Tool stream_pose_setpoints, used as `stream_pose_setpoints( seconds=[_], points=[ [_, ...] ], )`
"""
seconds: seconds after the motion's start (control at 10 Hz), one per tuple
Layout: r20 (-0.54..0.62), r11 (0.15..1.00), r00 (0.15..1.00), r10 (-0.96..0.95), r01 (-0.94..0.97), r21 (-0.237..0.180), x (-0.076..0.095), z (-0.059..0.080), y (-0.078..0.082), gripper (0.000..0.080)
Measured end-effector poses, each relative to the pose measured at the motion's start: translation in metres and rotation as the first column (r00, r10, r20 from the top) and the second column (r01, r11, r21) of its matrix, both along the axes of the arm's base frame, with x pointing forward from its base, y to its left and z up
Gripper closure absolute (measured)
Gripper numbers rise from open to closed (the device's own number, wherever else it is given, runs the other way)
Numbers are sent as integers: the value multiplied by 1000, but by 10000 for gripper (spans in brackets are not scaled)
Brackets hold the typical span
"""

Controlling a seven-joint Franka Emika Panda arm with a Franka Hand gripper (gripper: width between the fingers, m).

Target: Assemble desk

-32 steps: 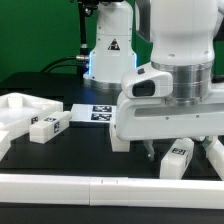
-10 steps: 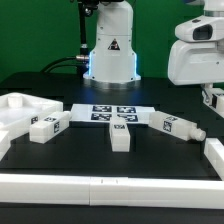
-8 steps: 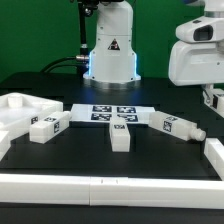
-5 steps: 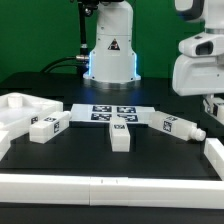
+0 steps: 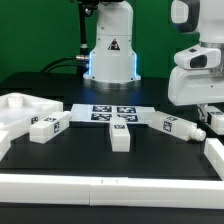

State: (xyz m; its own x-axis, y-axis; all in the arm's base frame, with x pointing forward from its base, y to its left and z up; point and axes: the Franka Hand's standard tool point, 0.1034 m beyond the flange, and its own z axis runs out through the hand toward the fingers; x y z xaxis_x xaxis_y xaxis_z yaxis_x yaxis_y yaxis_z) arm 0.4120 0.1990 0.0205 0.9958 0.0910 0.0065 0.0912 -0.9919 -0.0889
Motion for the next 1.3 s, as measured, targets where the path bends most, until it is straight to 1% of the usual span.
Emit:
stream_pose_setpoints(
  seconds=[0.2,0.3,0.4,0.5,0.6,0.7,1.0,1.1,1.2,1.3],
  points=[
    [1,1000,1000,1,-2,0,0,-1,0,521],
    [12,1000,1000,9,-9,2,-5,-4,-3,521],
    [11,1000,1000,20,-20,-2,-20,-11,-10,521],
    [11,999,999,36,-36,-6,-29,-14,-16,521],
    [16,999,999,48,-48,-9,-32,-14,-24,521],
    [15,999,999,43,-43,-10,-32,-14,-29,521],
    [15,999,999,43,-43,-10,-32,-14,-28,521],
    [14,999,999,44,-44,-10,-32,-13,-29,409],
    [23,999,999,43,-43,-10,-29,-7,-32,274],
    [25,998,998,57,-56,-13,-27,4,-37,274]
  ],
)
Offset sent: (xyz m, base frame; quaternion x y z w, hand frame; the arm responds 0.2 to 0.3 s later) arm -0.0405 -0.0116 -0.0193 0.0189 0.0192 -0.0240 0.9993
